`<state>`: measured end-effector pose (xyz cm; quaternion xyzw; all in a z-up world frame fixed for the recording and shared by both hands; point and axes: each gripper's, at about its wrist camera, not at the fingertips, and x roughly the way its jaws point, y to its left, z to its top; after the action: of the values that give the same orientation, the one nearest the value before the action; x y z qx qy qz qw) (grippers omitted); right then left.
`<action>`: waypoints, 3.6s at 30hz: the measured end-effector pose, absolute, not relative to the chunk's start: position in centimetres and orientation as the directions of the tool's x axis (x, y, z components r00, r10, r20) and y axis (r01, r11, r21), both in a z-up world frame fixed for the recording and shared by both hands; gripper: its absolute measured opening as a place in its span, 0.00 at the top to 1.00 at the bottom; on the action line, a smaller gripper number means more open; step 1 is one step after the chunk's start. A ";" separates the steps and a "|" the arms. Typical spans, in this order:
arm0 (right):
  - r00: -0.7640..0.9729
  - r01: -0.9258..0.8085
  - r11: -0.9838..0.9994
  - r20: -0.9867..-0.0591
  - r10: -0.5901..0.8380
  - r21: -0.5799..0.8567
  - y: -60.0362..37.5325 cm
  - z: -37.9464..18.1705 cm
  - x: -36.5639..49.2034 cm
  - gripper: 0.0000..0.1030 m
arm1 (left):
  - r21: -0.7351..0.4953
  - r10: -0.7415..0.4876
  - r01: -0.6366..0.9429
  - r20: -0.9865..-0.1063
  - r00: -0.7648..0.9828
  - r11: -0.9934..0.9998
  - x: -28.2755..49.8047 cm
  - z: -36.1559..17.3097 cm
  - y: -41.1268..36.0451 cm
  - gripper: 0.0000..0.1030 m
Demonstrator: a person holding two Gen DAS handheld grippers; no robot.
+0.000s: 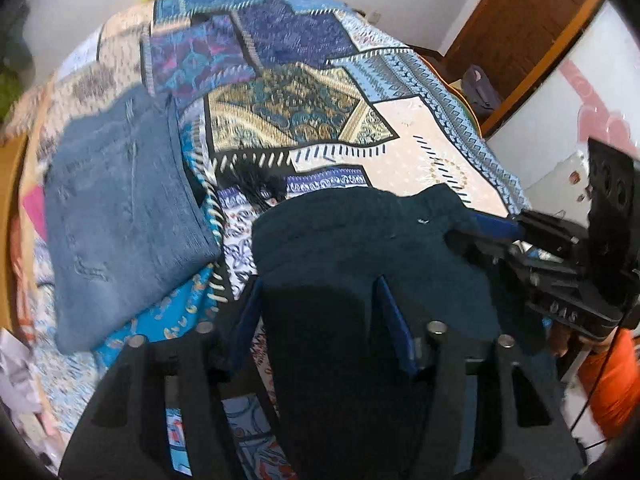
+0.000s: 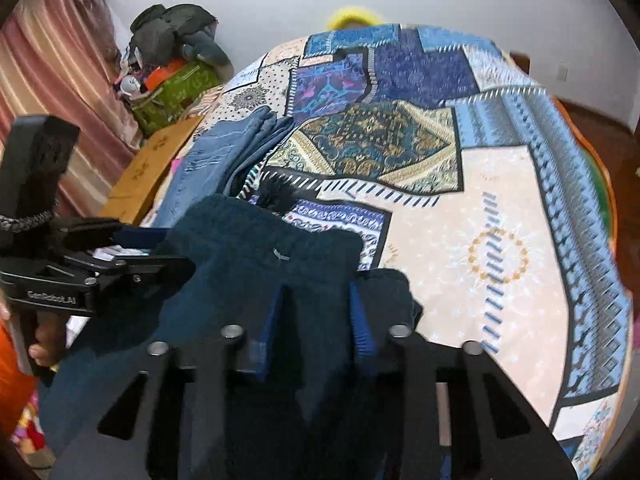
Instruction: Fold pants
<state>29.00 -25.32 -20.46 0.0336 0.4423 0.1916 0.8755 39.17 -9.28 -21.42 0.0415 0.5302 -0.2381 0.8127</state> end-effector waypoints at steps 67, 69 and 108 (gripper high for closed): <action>0.537 -0.278 0.942 -0.783 0.314 0.187 -26.7 -19.9 14.1 0.38 | 0.102 -0.132 0.395 -0.843 0.522 0.913 25.6 -19.6 -3.5 0.31; 0.537 -0.258 0.943 -0.780 0.321 0.211 -27.3 -19.7 14.2 0.37 | 0.093 -0.134 0.391 -0.846 0.517 0.916 25.7 -19.2 -3.2 0.28; 0.298 -0.130 0.753 -0.698 0.651 0.646 -28.4 -25.3 23.4 0.41 | -0.504 -0.534 0.330 -0.845 0.000 0.798 39.7 -26.0 -8.5 0.22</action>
<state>23.43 -28.45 -25.35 0.2432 0.5351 0.2542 0.7681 39.75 -8.52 -26.01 -0.0800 0.6367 -0.3078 0.7024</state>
